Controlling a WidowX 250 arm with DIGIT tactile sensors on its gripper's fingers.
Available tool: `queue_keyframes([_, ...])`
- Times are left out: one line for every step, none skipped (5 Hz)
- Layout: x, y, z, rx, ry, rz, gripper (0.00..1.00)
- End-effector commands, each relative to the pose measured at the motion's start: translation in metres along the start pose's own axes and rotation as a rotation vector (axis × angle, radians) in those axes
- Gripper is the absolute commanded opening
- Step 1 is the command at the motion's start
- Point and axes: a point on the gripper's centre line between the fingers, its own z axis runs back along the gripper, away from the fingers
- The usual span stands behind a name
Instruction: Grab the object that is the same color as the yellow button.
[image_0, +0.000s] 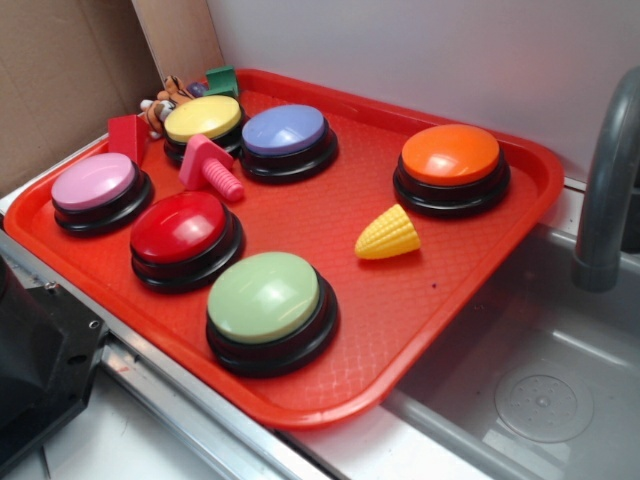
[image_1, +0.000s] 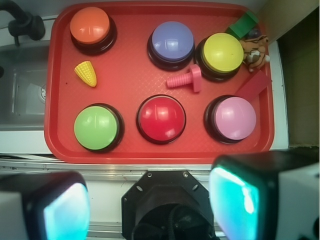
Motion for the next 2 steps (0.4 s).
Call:
queue_keyframes([0.0, 0.0, 0.0, 0.0, 0.0, 0.0, 1.0])
queue_keyframes([0.027, -0.013, -0.002, 0.02, -0.019, -0.093, 1.0])
